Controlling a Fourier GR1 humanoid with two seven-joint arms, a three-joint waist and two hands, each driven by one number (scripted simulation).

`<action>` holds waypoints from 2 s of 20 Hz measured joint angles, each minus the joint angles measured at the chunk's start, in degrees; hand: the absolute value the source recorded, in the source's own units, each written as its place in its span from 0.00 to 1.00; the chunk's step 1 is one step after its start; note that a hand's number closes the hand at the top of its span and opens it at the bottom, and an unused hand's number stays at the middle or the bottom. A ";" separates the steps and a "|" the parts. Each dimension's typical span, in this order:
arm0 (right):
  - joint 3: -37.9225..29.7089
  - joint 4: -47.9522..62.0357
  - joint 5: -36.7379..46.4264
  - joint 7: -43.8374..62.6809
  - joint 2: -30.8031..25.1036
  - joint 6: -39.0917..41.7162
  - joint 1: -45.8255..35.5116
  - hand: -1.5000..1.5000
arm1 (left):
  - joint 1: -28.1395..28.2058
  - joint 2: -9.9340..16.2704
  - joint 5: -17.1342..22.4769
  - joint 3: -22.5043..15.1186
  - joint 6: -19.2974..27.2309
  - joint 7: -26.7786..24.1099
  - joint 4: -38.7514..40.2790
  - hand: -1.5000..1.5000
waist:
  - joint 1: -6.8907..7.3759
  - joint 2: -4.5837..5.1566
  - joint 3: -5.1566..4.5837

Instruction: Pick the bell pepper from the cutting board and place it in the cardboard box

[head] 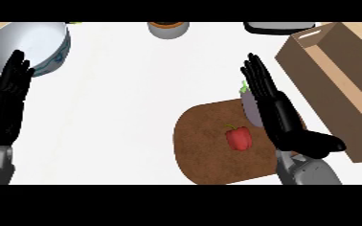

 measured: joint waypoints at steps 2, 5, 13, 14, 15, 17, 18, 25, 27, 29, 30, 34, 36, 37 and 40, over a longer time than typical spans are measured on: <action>0.41 -1.76 1.35 1.20 -0.83 0.73 0.16 0.00 | 0.61 -1.15 0.84 0.60 -1.03 -0.40 -0.26 0.50 | -0.07 0.47 0.08; -0.92 -4.60 1.50 3.93 -6.55 4.96 -0.63 0.00 | 1.51 -2.74 4.39 1.17 -3.77 -0.74 0.72 0.50 | -0.30 0.83 0.08; -6.64 -10.41 12.56 -11.45 -13.21 0.53 5.18 0.00 | 5.09 -5.86 12.46 1.52 -10.28 -0.17 1.63 0.50 | -1.34 0.93 0.14; -6.04 -11.69 14.16 -13.71 -13.43 0.31 6.79 0.00 | 5.27 -5.84 13.02 1.76 -10.87 0.00 1.24 0.50 | -1.26 0.95 0.16; -5.71 -13.50 15.39 -15.25 -14.21 0.51 8.31 0.00 | 5.54 -5.34 13.74 2.45 -11.78 0.16 1.20 0.50 | -1.21 0.95 0.17; -4.68 -17.38 18.54 -15.24 -16.25 0.95 10.75 0.00 | 6.38 -5.62 14.19 2.73 -13.00 -0.57 1.82 0.50 | -1.18 0.96 0.15; -4.05 -18.74 20.24 -14.30 -17.74 1.67 11.45 0.00 | 6.20 -5.67 14.43 3.08 -13.56 -1.02 2.69 0.50 | -1.22 0.98 0.13; -2.09 -24.84 37.09 1.57 -30.73 7.06 13.28 0.00 | 6.54 -5.69 14.58 3.61 -14.70 -1.79 3.86 0.50 | -1.46 0.85 -0.16; -0.79 -27.07 41.07 7.95 -33.25 10.20 12.36 0.00 | 5.81 -6.15 14.23 3.14 -14.35 -1.53 3.83 0.50 | -1.26 0.90 -0.19; 1.21 -29.37 44.57 14.42 -34.81 13.74 11.74 0.00 | 5.89 -5.91 14.05 3.10 -14.62 -1.37 3.50 0.50 | -0.83 0.93 -0.17; 2.37 -30.83 45.85 17.82 -35.37 15.78 11.70 0.00 | 6.30 -5.93 14.02 3.01 -14.63 -1.19 3.04 0.50 | -0.64 0.91 -0.16; 8.33 -33.30 49.17 31.27 -33.27 24.52 7.23 0.00 | 4.95 -6.78 13.54 2.19 -14.33 -0.32 2.77 0.50 | 0.25 1.18 -0.10; 11.21 -33.47 49.77 37.33 -30.67 28.86 4.45 0.00 | 4.03 -7.01 13.46 2.47 -14.92 -0.84 4.25 0.50 | 0.40 1.29 -0.07; 12.64 -33.39 49.69 40.43 -28.94 30.94 3.20 0.00 | 4.23 -7.23 13.28 2.37 -15.11 -1.13 4.35 0.50 | 0.52 1.30 -0.05; 15.81 -31.42 48.82 48.75 -22.71 36.31 -1.08 0.00 | 3.92 -7.97 12.60 2.00 -14.42 -0.32 3.52 0.50 | 0.68 1.32 0.01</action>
